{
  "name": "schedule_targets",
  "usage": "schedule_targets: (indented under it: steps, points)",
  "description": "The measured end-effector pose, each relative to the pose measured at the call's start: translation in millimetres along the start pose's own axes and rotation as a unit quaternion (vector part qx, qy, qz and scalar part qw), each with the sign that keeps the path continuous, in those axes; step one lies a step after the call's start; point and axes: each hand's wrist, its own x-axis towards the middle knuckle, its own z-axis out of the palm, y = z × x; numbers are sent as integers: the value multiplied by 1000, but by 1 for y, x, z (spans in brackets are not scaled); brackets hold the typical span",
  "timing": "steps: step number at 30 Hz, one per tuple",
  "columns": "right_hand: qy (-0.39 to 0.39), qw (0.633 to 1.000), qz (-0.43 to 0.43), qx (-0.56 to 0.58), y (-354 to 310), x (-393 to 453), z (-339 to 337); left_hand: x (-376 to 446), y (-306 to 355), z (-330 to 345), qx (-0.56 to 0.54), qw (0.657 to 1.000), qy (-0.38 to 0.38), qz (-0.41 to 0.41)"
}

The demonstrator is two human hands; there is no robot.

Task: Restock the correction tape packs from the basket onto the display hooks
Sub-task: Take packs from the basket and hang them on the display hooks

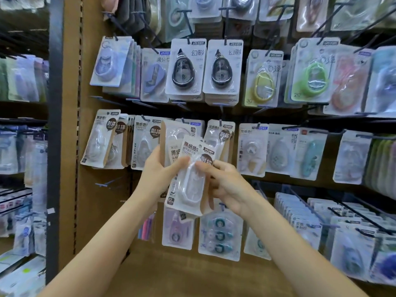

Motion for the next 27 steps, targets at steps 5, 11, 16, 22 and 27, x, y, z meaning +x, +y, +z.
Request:
schedule_targets:
  steps: [5,11,16,22,27]
  points:
    - [44,994,-61,81,-1,4,2,4,-3,0,-53,998,15,-41]
    - [33,993,-98,49,-7,8,-10,7,-1,-4,-29,998,-4,-46]
    - [169,958,-226,-52,-30,26,-37,8,0,-13,57,997,42,21]
    - [180,917,-278,-221,-36,51,-46,6,-6,-16,113,993,12,38]
    - [163,915,-269,-253,-40,60,-44,8,-13,-21,92,995,4,44]
